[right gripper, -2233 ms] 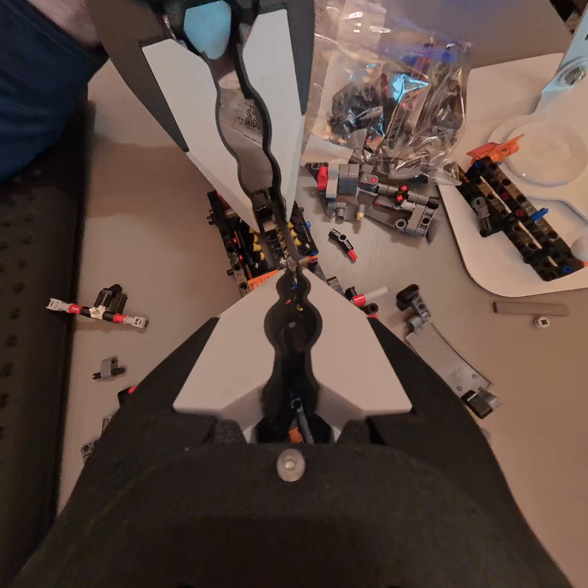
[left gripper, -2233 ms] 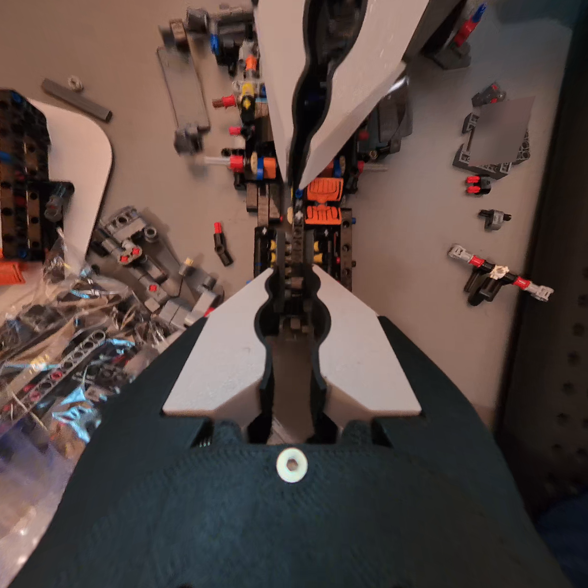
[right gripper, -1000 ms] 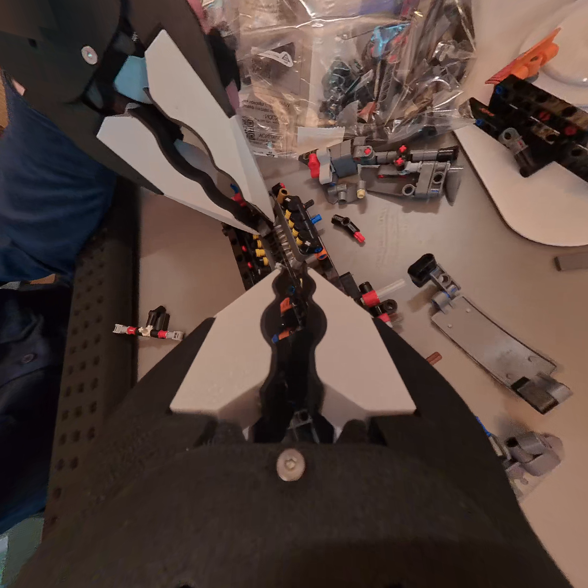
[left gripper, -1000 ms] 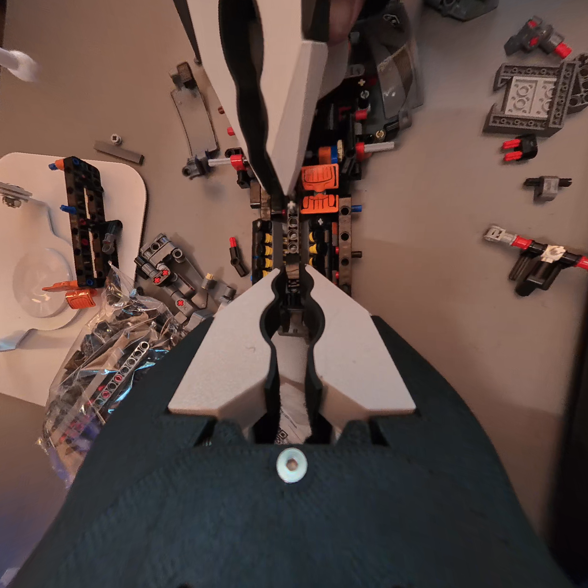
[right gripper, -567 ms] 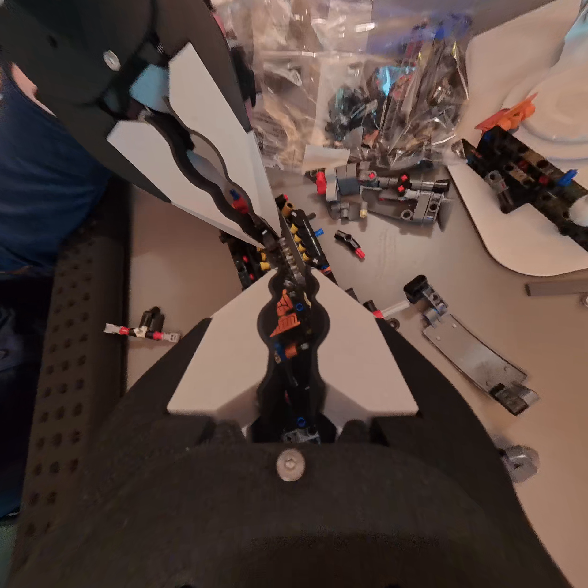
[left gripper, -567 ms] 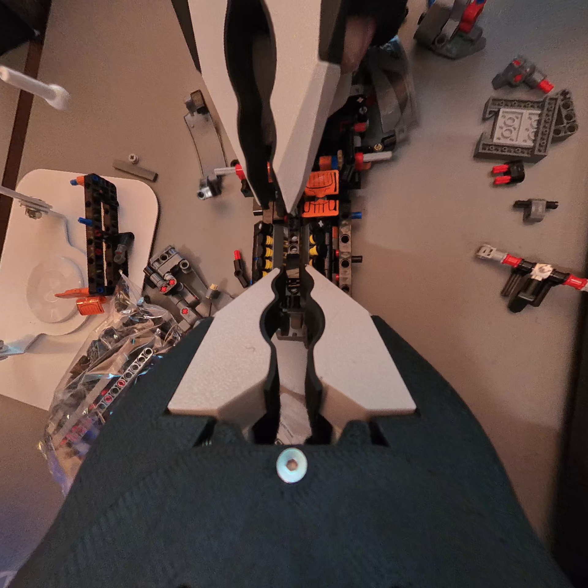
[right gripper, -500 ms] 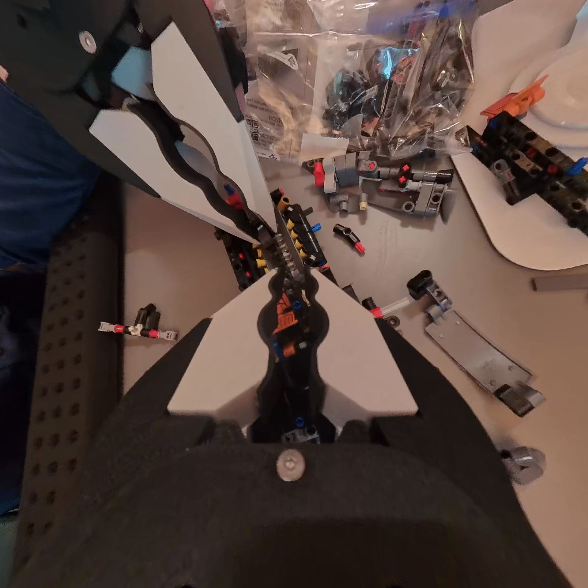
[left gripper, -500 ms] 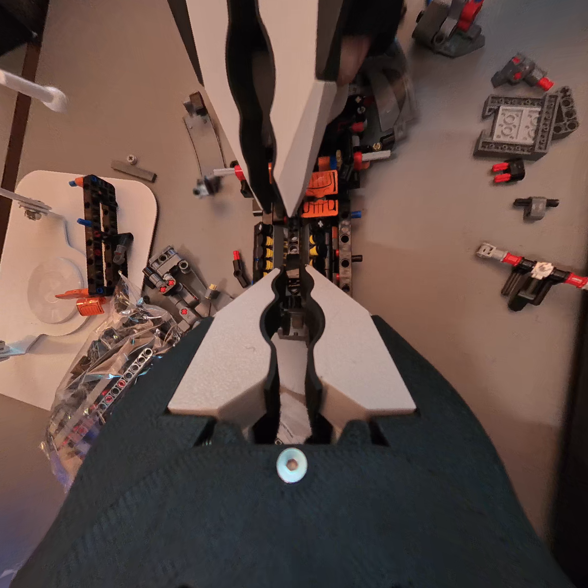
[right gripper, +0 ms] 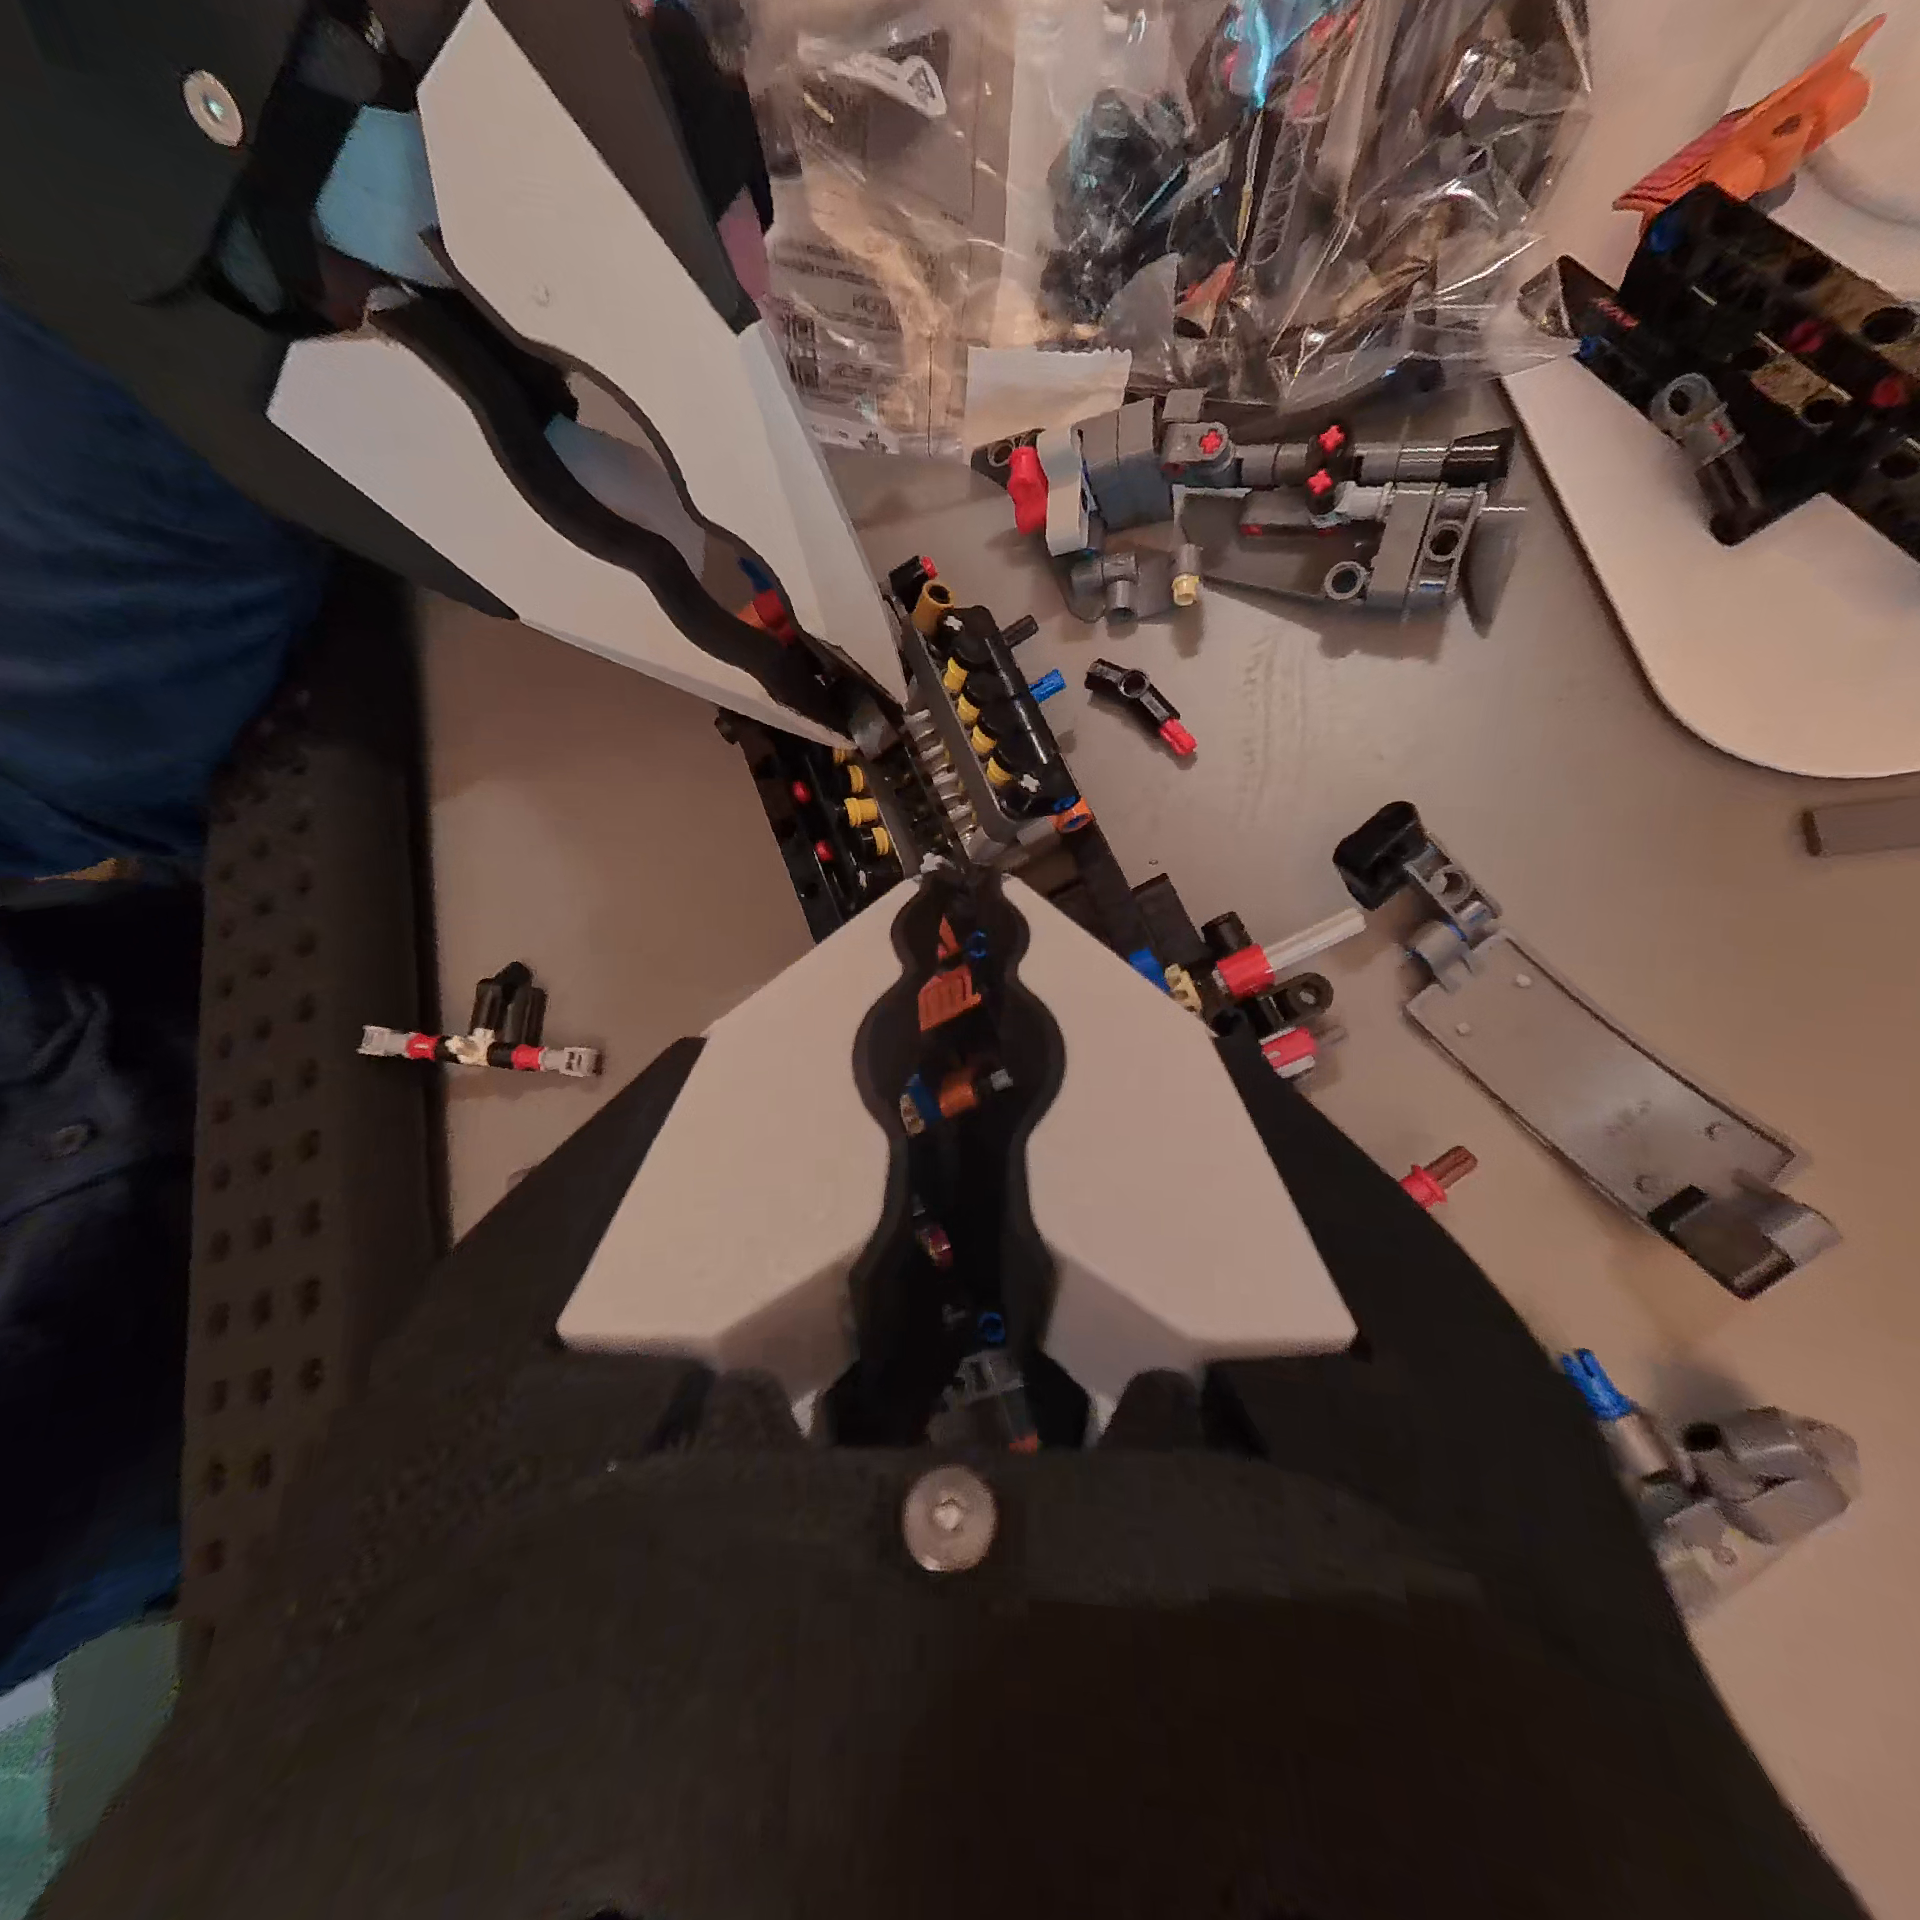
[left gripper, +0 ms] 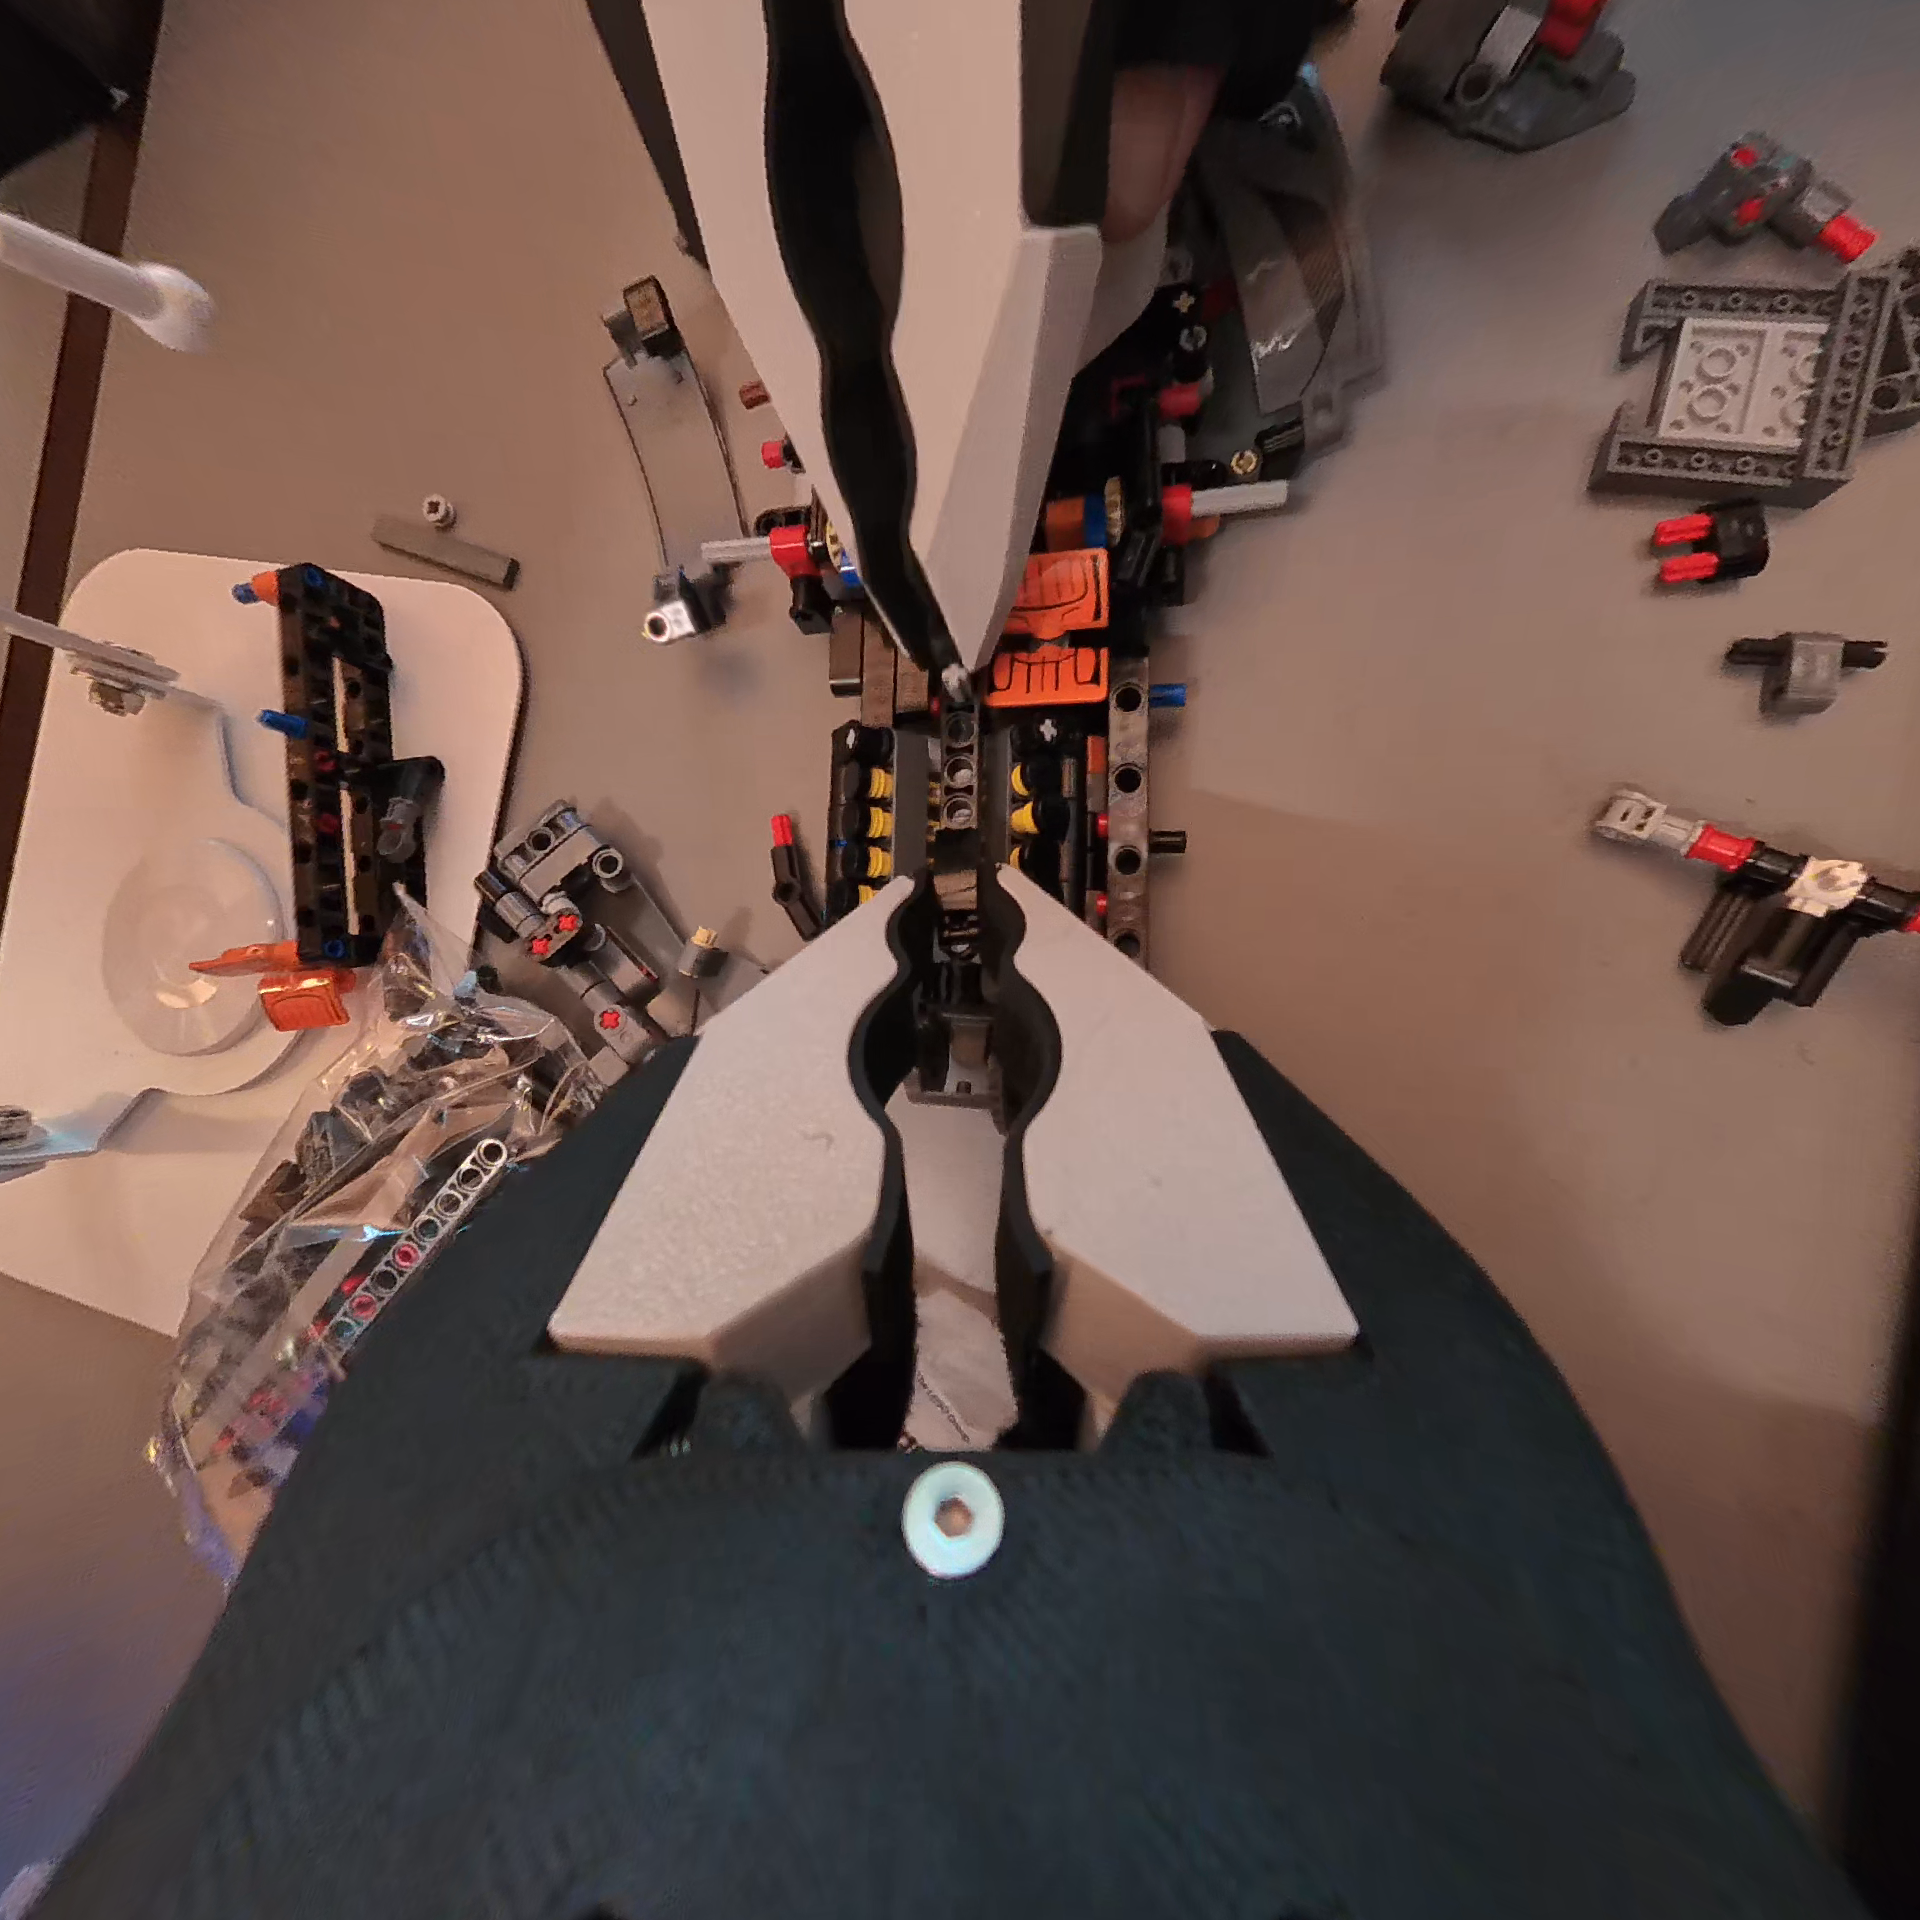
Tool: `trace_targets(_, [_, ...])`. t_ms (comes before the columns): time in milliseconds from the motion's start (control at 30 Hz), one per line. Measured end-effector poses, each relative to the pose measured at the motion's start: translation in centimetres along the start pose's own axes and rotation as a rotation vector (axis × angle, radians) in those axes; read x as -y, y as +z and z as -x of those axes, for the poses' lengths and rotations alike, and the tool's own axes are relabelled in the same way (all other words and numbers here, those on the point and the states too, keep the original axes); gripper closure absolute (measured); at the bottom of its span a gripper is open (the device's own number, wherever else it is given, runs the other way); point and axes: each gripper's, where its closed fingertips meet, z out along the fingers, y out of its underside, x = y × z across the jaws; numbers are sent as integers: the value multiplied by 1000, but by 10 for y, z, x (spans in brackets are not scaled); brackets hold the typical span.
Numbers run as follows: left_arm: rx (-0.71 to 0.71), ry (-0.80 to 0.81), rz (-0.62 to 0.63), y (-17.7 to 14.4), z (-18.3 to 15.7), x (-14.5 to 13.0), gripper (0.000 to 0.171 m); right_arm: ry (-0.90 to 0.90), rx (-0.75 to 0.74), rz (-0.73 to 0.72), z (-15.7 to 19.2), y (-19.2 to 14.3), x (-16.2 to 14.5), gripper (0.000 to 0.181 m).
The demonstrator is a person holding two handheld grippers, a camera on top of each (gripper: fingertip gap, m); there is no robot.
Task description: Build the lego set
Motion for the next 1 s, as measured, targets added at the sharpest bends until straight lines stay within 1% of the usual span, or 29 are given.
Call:
trace_targets(100, [-5,-3,-5,-1,-1,1,167,50,42,-33,0,-1,3,174])
trace_targets(233, [-11,7,27,4,-2,-4,167,47,-8,5,-5,2,-1,172])
trace_targets(633, [-10,13,33,6,-3,-4,167,62,-20,36,-6,4,-3,171])
trace_targets(700, [-4,16,33,6,-2,-3,167,47,-41,49,-6,4,-3,175])
trace_targets(733, [-9,14,19,6,-3,-1,167,31,-74,72,-8,6,-4,179])
trace_targets(767, [-30,17,-27,5,-7,9,167,9,-119,113,-10,9,-7,181])
trace_targets(800, [-30,30,-17,6,-9,10,167,-24,-165,150,-12,10,-8,181])
trace_targets(833, [-17,35,8,7,-8,8,167,-48,-176,162,-12,13,-8,181])
trace_targets(867, [24,3,-30,3,1,12,166,-47,-150,158,-8,15,-8,181])
trace_targets(933, [27,-51,-123,-16,11,20,166,-39,-131,140,-5,15,-7,181])
trace_targets(967, [6,-59,-169,-23,8,23,167,-41,-130,131,-5,14,-6,181])
trace_targets(1000, [1,-61,-158,-22,6,19,167,-35,-118,119,-3,12,-6,181])
